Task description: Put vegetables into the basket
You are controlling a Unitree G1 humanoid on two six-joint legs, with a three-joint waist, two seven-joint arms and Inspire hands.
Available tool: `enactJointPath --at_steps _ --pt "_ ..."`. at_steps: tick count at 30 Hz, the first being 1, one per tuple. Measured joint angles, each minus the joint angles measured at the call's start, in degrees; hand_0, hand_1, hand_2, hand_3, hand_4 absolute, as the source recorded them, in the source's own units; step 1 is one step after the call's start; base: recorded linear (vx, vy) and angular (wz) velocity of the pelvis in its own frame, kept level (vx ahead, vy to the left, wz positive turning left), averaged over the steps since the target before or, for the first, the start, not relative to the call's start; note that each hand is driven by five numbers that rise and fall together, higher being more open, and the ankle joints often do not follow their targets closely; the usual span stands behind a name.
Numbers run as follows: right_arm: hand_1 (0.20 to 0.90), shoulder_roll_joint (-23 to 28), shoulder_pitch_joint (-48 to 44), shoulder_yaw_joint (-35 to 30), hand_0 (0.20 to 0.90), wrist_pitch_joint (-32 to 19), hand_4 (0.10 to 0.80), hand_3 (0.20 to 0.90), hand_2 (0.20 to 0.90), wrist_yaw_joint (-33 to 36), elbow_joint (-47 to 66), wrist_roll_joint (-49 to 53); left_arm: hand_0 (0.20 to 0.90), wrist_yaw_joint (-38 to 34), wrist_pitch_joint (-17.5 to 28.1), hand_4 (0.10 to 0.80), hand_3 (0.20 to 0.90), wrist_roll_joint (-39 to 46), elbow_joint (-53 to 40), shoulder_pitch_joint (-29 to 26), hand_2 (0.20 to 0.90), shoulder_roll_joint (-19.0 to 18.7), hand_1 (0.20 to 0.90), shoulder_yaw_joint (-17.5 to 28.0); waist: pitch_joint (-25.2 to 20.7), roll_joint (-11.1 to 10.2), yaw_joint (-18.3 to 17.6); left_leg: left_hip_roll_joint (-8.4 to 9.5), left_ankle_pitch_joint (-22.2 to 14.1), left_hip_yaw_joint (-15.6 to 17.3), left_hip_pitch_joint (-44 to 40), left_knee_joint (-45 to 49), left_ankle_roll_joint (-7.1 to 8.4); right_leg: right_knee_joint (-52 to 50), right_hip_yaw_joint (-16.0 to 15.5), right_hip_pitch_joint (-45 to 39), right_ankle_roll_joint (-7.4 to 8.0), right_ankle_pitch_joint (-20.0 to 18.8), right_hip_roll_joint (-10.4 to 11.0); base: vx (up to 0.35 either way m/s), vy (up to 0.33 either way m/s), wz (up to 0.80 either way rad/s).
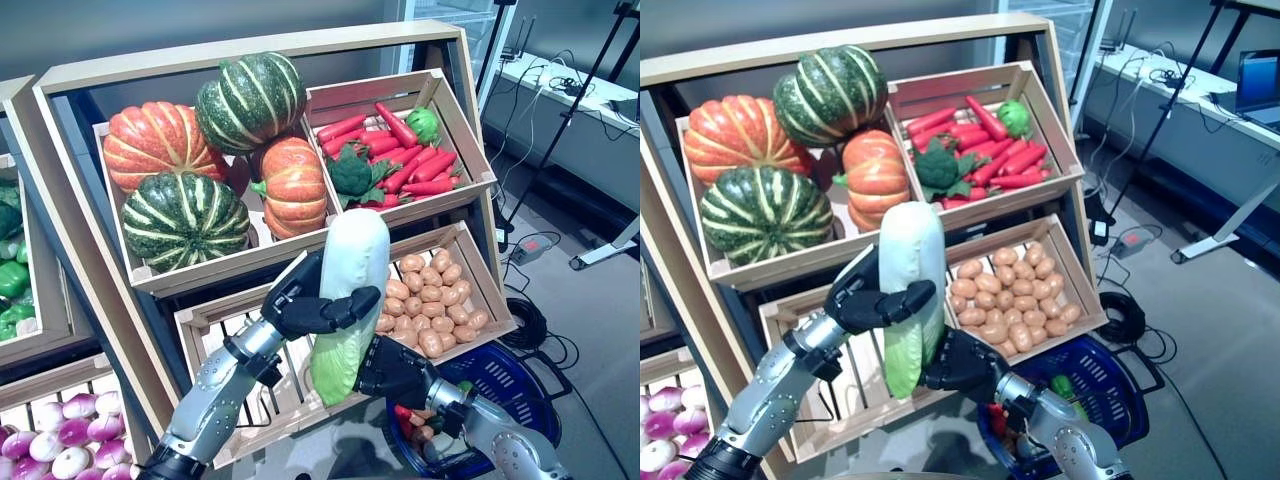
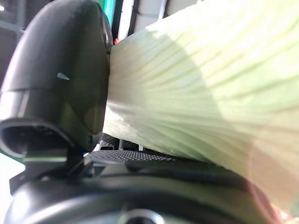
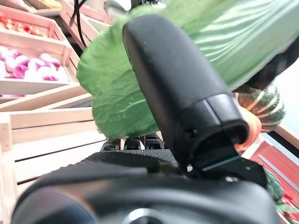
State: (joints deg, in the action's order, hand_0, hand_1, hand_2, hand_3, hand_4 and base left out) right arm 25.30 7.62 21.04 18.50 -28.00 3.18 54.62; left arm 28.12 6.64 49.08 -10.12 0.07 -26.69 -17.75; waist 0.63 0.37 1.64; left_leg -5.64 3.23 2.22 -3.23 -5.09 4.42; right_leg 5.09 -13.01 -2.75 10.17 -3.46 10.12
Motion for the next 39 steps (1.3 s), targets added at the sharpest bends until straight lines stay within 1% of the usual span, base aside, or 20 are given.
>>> enactJointPath --at_steps 2,7,12,13,20,21,22,23,24,30,33,34,35,36,38,39 --pt "0.900 -0.11 0.00 0.35 0.900 0.02 0.800 0.900 0.900 -0.37 0.00 0.00 0.300 1.06 -0.57 0.400 0.300 2.25 0.00 0.00 0.300 0.62 0.300 -0.38 -0.01 0.01 -0.07 0.00 0.00 0.07 0.00 0.00 0.00 0.00 0.12 0.07 0.02 -0.02 0.00 0.000 0.000 0.00" --pt "0.900 0.12 -0.06 2.00 0.900 0.01 0.800 0.900 0.900 -1.60 0.00 0.01 0.300 2.47 -4.47 0.400 0.300 7.69 0.00 0.00 0.300 1.20 0.300 -1.12 -0.06 0.00 0.01 0.00 0.00 0.21 -0.02 0.00 -0.01 0.00 0.17 0.08 0.01 -0.02 -0.01 0.000 0.000 0.00" --pt "0.900 0.84 -0.08 2.71 0.900 -0.02 0.800 0.900 0.900 -2.05 0.00 0.01 0.300 2.81 -7.07 0.400 0.300 9.22 0.04 -0.01 0.300 1.15 0.300 -1.32 -0.06 -0.02 0.05 0.01 0.00 0.21 -0.02 0.00 0.00 0.00 0.18 0.08 0.02 -0.02 0.00 0.000 0.000 0.00" --pt "0.900 1.29 -0.09 3.10 0.900 -0.07 0.800 0.900 0.900 -2.21 0.00 0.01 0.300 2.81 -8.38 0.400 0.300 9.70 0.05 -0.01 0.300 1.15 0.300 -1.35 -0.07 -0.02 0.05 0.01 0.00 0.21 -0.02 0.00 0.00 0.00 0.19 0.07 0.02 -0.03 0.00 0.000 0.000 0.00" --pt "0.900 3.42 -0.09 4.95 0.900 -0.78 0.800 0.900 0.900 -2.27 0.01 -0.02 0.300 2.98 -12.64 0.400 0.300 9.74 0.44 -0.02 0.300 1.09 0.300 -1.52 -0.11 0.01 0.05 0.01 0.00 0.20 0.00 0.00 -0.01 0.00 0.19 0.07 0.02 -0.03 -0.01 0.000 0.000 0.00" --pt "0.768 3.52 -0.08 5.01 0.768 -0.80 0.712 0.768 0.768 -2.28 0.01 -0.02 0.300 3.19 -13.07 0.400 0.300 9.74 0.68 -0.04 0.300 1.09 0.300 -1.52 -0.13 0.03 0.04 0.01 0.00 0.21 0.00 0.00 -0.01 0.00 0.19 0.07 0.02 -0.03 0.00 0.000 0.000 0.00" --pt "0.606 3.55 -0.07 5.01 0.606 -0.81 0.604 0.606 0.606 -2.31 0.01 -0.03 0.300 3.31 -13.38 0.400 0.300 9.74 0.78 -0.10 0.300 1.09 0.300 -1.48 -0.14 0.04 0.05 0.01 0.00 0.21 0.00 0.00 -0.01 0.00 0.19 0.07 0.02 -0.03 0.00 0.000 0.000 0.00" --pt "0.408 3.65 -0.03 5.01 0.408 -0.81 0.472 0.408 0.408 -2.44 0.01 -0.05 0.300 3.68 -13.72 0.400 0.300 9.73 1.08 -0.34 0.300 1.02 0.300 -1.48 -0.15 0.06 0.07 0.01 0.00 0.21 0.02 0.00 -0.01 0.00 0.19 0.07 0.02 -0.03 -0.01 0.000 0.000 0.00" --pt "0.300 3.73 -0.03 5.06 0.300 -0.81 0.400 0.300 0.300 -2.64 0.00 -0.06 0.300 3.92 -13.93 0.400 0.300 9.72 1.29 -0.54 0.300 1.08 0.300 -1.48 -0.16 0.07 0.08 0.01 -0.01 0.20 0.02 0.00 -0.01 0.00 0.18 0.07 0.02 -0.03 -0.01 0.000 0.000 0.00" --pt "0.300 4.89 0.01 6.59 0.300 -0.83 0.400 0.300 0.300 -3.86 0.03 -0.07 0.300 5.27 -16.55 0.400 0.300 8.45 2.02 -1.03 0.300 0.23 0.300 -0.36 -0.30 0.28 0.07 -0.01 -0.03 0.20 0.04 -0.01 -0.04 0.00 0.17 0.07 0.02 -0.02 -0.01 0.000 0.000 0.00" --pt "0.300 4.99 0.11 7.14 0.300 -0.82 0.400 0.300 0.300 -3.99 0.03 -0.07 0.300 5.75 -16.99 0.400 0.300 7.51 2.06 -1.05 0.300 0.12 0.300 0.05 -0.31 0.28 0.08 -0.01 -0.10 0.21 0.07 -0.01 -0.17 0.00 0.16 0.07 0.02 -0.02 -0.01 0.000 0.000 0.00" --pt "0.300 5.01 0.11 7.14 0.300 -0.82 0.400 0.300 0.300 -3.98 0.03 -0.07 0.705 6.05 -16.94 0.670 0.705 7.38 2.06 -1.10 0.705 0.12 0.705 0.06 -0.30 0.28 0.10 -0.01 -0.11 0.21 0.07 -0.01 -0.17 0.00 0.15 0.07 0.02 -0.02 -0.01 0.000 0.000 0.00" --pt "0.300 5.06 0.11 7.14 0.300 -0.82 0.400 0.300 0.300 -3.98 0.03 -0.07 0.705 6.33 -16.67 0.670 0.705 7.17 2.05 -1.11 0.705 0.12 0.705 0.07 -0.30 0.28 0.09 -0.02 -0.11 0.21 0.09 -0.01 -0.18 0.00 0.13 0.07 0.02 -0.02 -0.01 0.000 0.000 0.00" --pt "0.300 5.09 0.11 7.14 0.300 -0.82 0.400 0.300 0.300 -3.97 0.03 -0.07 0.900 6.54 -16.18 0.800 0.900 6.82 2.05 -1.11 0.900 0.10 0.900 0.16 -0.30 0.28 0.10 -0.02 -0.12 0.21 0.12 -0.01 -0.20 0.00 0.12 0.08 0.02 -0.02 -0.01 0.000 0.000 0.00" --pt "0.300 5.36 0.11 7.12 0.300 -0.83 0.400 0.300 0.300 -3.84 0.02 -0.07 0.900 6.64 -15.27 0.800 0.900 5.51 1.99 -1.10 0.900 -0.38 0.900 0.21 -0.30 0.28 0.08 -0.04 -0.13 0.21 0.15 -0.01 -0.22 0.00 0.10 0.11 0.02 -0.02 -0.01 0.000 0.000 0.00" --pt "0.300 5.61 0.12 6.89 0.300 -0.83 0.400 0.300 0.300 -3.25 0.02 -0.07 0.900 6.63 -14.54 0.800 0.900 4.26 1.90 -1.06 0.900 -1.24 0.900 -0.01 -0.29 0.30 0.06 -0.05 -0.14 0.21 0.18 -0.01 -0.22 0.00 0.10 0.15 0.02 -0.02 -0.02 0.000 0.000 0.00"
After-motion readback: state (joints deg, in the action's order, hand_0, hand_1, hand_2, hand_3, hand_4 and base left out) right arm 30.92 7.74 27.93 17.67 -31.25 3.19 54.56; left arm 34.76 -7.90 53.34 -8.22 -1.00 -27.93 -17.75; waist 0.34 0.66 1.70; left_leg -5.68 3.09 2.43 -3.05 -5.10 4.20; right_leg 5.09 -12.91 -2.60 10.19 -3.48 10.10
